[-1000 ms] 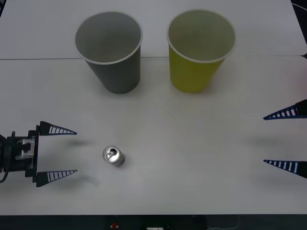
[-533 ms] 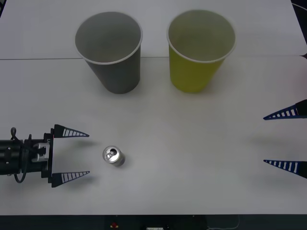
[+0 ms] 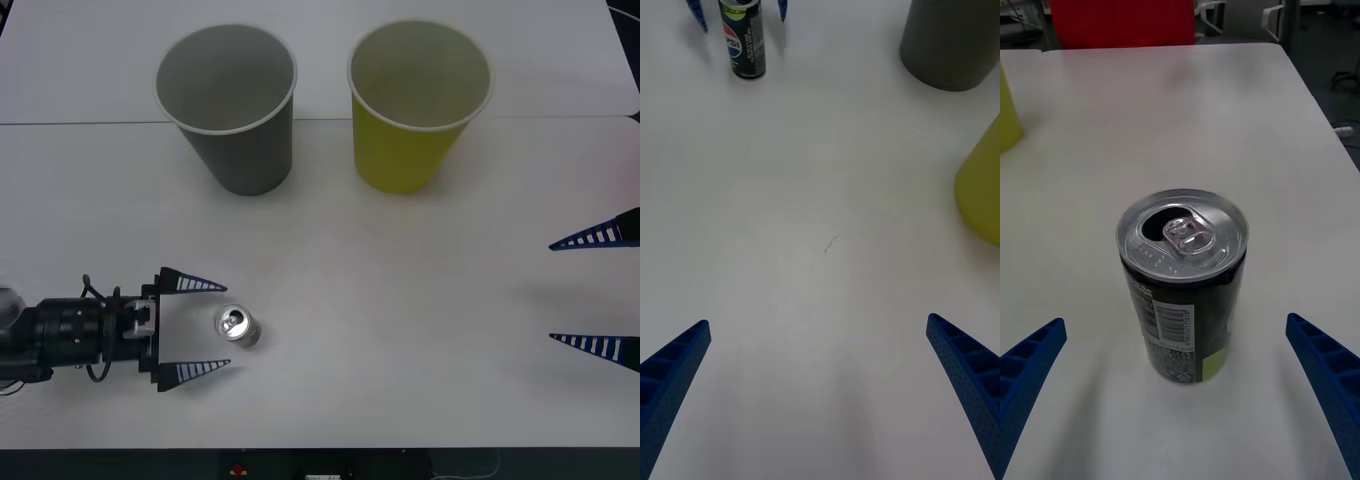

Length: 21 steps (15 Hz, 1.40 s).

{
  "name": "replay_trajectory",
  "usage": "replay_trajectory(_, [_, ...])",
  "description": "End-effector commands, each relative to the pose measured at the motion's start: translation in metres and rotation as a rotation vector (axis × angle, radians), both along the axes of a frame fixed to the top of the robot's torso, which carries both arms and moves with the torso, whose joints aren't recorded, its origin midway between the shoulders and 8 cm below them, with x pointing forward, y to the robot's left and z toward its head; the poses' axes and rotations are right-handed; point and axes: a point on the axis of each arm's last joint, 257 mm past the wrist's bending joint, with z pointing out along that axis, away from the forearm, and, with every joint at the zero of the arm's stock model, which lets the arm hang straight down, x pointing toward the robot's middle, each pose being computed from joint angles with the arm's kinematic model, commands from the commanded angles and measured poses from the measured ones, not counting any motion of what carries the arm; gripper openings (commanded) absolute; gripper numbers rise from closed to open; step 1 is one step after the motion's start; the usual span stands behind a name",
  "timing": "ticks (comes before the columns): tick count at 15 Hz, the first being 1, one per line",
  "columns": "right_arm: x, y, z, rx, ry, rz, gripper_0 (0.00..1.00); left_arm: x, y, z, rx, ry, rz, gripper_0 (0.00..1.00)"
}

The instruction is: Put the can into the green bin and the plastic bottle into the gray bin

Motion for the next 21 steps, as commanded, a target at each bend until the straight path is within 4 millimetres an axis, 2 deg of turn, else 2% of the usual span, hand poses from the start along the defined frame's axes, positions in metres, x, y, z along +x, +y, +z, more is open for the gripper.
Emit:
replay_trajectory(1, [0.0,0.0,0.0,0.0,0.0,0.0,1.0,0.004,-0.018,-0.002,-0.018,-0.006,0.003,1.0])
replay_trajectory(4, [0.0,0.0,0.0,0.0,0.0,0.0,1.0,0.006,-0.032,-0.005,-0.028,-0.006,0.005,1.0])
replay_trajectory(8, [0.0,0.0,0.0,0.0,0.0,0.0,1.0,0.007,-0.033,-0.007,-0.024,-0.006,0.01,1.0])
replay_trajectory(9, [0.0,0.0,0.0,0.0,0.0,0.0,1.0,0.007,-0.032,-0.008,-0.021,-0.004,0.01,0.91])
replay_trajectory(11, [0.0,0.0,0.0,0.0,0.0,0.0,1.0,0.005,-0.033,-0.01,-0.019,0.003,0.006,0.0])
replay_trajectory(21, [0.0,0.0,0.0,0.0,0.0,0.0,1.0,0.002,-0.039,-0.01,-0.034,0.055,0.015,0.0])
